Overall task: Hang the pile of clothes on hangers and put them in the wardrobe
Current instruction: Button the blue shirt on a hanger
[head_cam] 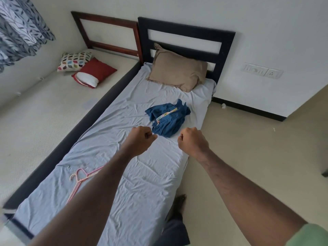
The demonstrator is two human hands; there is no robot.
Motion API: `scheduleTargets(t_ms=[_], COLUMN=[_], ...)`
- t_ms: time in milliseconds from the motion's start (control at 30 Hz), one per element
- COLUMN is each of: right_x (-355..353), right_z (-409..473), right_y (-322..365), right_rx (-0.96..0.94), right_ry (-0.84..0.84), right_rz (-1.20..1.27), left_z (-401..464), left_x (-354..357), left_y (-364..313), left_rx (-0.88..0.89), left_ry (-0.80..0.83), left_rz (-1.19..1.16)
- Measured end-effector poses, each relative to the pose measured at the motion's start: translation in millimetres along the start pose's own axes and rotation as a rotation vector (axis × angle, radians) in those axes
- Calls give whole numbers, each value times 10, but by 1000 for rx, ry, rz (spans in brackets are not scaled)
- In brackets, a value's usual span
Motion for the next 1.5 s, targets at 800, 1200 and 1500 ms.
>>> scheduleTargets(t_ms=[800, 1200, 1500], right_x=[3597, 4899, 5084], right_z=[3351, 3775, 3056], right_y=[-1772, -2396, -2370], right_rx=[-1, 218, 522], right_ry=[105, 117, -110], right_rz=[240, 291, 633], left_z=[3284, 4538, 3962], left_x=[3478, 4252, 4661], left_y=[1735, 2126, 2370], left_rx=[-343, -207, -174], left_ry=[-12, 79, 392], left_rz=[-147, -197, -117])
Point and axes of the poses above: each hand's wrist, its own z-axis towards the middle knuckle, its own x-axis out of the palm, y = z × x, the point moved 4 cm from there along z, towards the middle knuckle, and after that the axes turned 9 degrees about -y, right-handed, at the moved point
